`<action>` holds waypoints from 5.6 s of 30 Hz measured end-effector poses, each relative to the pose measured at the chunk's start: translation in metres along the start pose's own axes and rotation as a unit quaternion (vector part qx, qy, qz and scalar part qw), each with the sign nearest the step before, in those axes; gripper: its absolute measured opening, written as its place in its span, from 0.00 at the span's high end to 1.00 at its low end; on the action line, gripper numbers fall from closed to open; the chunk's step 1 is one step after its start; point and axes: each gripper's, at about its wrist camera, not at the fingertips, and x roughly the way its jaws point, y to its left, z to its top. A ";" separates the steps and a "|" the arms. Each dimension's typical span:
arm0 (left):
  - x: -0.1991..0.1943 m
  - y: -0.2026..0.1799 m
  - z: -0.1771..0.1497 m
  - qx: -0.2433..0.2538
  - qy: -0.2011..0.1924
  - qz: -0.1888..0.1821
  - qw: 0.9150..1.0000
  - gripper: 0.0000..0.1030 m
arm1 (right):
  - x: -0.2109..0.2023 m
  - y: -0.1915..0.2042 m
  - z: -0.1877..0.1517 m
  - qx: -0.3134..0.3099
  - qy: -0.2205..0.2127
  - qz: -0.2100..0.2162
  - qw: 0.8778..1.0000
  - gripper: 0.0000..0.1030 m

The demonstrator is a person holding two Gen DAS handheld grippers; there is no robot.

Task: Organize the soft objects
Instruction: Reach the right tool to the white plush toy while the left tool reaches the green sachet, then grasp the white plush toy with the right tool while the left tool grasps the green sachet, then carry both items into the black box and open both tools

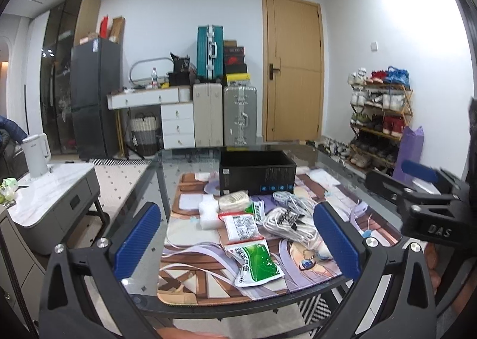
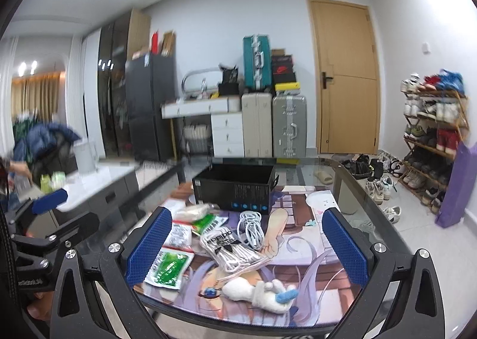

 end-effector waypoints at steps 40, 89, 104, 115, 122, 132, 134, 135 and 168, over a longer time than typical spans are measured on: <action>0.167 -0.014 -0.049 0.037 0.344 -0.043 0.937 0.00 | 0.126 -0.020 -0.058 -0.134 0.334 0.122 0.925 0.01; 0.146 -0.020 -0.033 0.031 0.361 -0.110 0.925 0.22 | 0.119 0.003 -0.062 -0.115 0.354 0.184 0.909 0.51; 0.149 -0.019 -0.040 0.065 0.363 -0.075 0.927 0.22 | 0.116 0.013 -0.056 -0.150 0.326 0.186 0.915 0.49; 0.151 -0.020 -0.040 0.074 0.363 -0.070 0.926 0.22 | 0.121 0.026 -0.064 -0.164 0.343 0.215 0.900 0.68; 0.156 -0.023 -0.042 0.071 0.366 -0.085 0.924 0.24 | 0.116 0.021 -0.056 -0.154 0.332 0.207 0.907 0.70; 0.153 -0.032 -0.038 0.083 0.347 -0.093 0.929 0.63 | 0.102 0.009 -0.044 -0.127 0.310 0.203 0.920 0.70; 0.150 -0.030 -0.037 0.081 0.342 -0.091 0.932 0.68 | 0.100 0.010 -0.043 -0.128 0.307 0.205 0.921 0.70; 0.149 -0.029 -0.035 0.079 0.340 -0.092 0.933 0.70 | 0.100 0.011 -0.042 -0.128 0.306 0.206 0.921 0.70; 0.176 0.012 0.108 0.040 0.187 -0.041 0.981 0.73 | 0.152 -0.017 0.114 -0.036 0.154 0.130 0.979 0.69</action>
